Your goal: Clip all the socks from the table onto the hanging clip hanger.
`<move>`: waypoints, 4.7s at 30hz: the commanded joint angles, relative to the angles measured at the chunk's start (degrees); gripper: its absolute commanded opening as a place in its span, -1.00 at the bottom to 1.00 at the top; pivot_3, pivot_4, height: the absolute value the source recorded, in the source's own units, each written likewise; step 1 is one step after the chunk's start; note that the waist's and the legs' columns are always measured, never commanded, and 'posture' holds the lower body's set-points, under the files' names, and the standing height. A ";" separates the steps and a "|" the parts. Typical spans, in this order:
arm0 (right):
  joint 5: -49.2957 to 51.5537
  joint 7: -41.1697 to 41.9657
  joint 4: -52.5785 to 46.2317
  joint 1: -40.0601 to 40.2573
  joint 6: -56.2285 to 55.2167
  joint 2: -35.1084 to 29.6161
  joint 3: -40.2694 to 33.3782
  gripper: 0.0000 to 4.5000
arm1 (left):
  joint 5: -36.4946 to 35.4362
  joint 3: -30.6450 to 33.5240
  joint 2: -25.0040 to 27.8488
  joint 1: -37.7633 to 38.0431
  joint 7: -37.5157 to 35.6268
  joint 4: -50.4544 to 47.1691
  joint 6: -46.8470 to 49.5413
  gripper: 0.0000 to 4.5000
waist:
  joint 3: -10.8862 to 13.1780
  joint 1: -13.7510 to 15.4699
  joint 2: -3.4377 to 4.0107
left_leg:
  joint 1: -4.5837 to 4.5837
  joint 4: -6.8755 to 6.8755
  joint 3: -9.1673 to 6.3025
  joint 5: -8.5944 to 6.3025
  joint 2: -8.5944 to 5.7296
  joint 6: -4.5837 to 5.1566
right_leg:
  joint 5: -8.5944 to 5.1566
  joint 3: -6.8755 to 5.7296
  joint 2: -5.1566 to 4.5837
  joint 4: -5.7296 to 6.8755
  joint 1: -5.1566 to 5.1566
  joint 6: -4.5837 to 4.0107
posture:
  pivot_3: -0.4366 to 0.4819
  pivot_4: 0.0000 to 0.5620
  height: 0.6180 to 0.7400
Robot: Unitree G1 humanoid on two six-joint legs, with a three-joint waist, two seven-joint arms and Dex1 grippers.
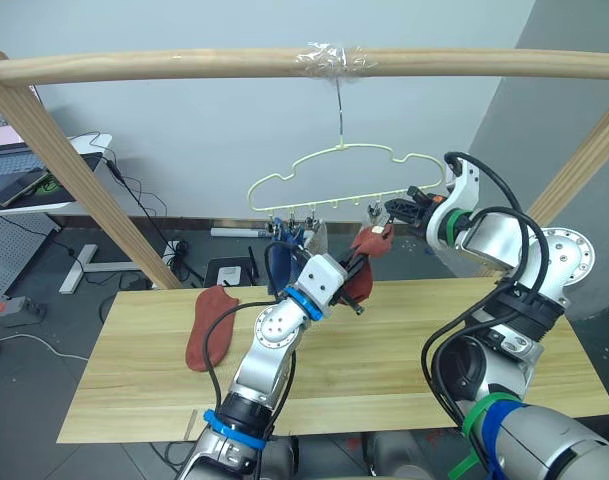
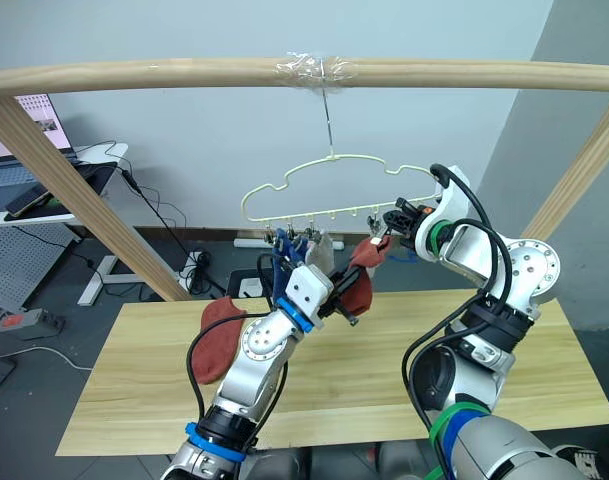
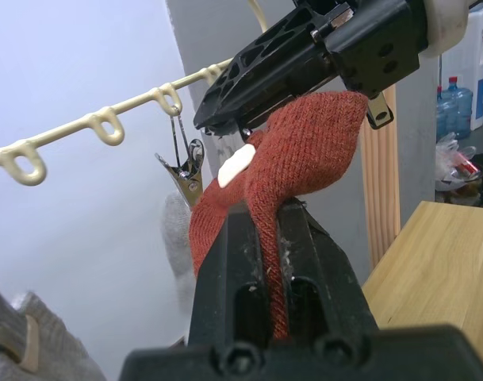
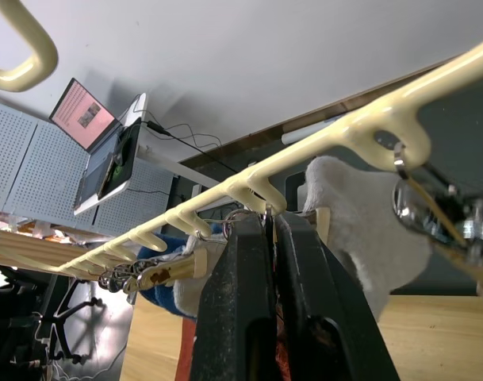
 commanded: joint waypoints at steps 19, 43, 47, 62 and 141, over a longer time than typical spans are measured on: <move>5.44 16.04 -12.48 9.46 -8.95 -13.55 9.24 1.00 | -16.10 0.94 -5.90 -3.83 -6.15 -3.21 20.36 -0.66 | 0.00 -1.22 0.00 | -0.05 0.02 0.00 0.00 -0.02 0.00 | -0.18 0.00 0.00 -0.03 0.00 0.30 | -0.31 -0.59 1.00; -23.49 16.69 -10.13 34.87 -64.68 -15.93 37.96 0.60 | -13.43 9.17 18.87 14.27 -2.73 -26.09 37.03 1.00 | 0.11 -1.33 -0.15 | 0.10 0.06 0.03 0.00 0.05 -0.01 | -0.19 0.10 0.05 0.05 0.03 0.35 | -0.09 -0.54 1.00; -25.67 15.30 -7.66 34.47 -68.06 -13.73 39.07 0.29 | -17.04 12.68 22.96 17.91 -6.15 -31.71 37.94 1.00 | 0.11 -0.07 -0.15 | 0.10 0.00 0.01 0.00 0.06 -0.02 | -0.19 0.09 0.04 0.01 0.00 0.32 | -0.04 -0.55 1.00; -29.99 11.57 2.17 28.55 -75.65 -9.19 39.09 -0.19 | -27.92 16.59 23.05 20.02 -8.70 -42.61 36.12 1.00 | 0.09 1.60 -0.14 | 0.09 -0.04 0.04 0.00 0.06 -0.03 | -0.11 0.08 0.01 -0.04 0.01 0.13 | 0.05 -0.61 1.00; -2.29 18.78 -4.39 15.54 -26.07 -19.13 26.54 -1.00 | -2.29 19.87 27.21 -8.40 0.45 46.27 9.16 1.00 | 0.16 0.77 -0.17 | 0.05 0.02 0.00 0.00 0.06 0.00 | -0.04 -0.06 -0.01 0.03 -0.04 0.09 | -0.18 -0.42 1.00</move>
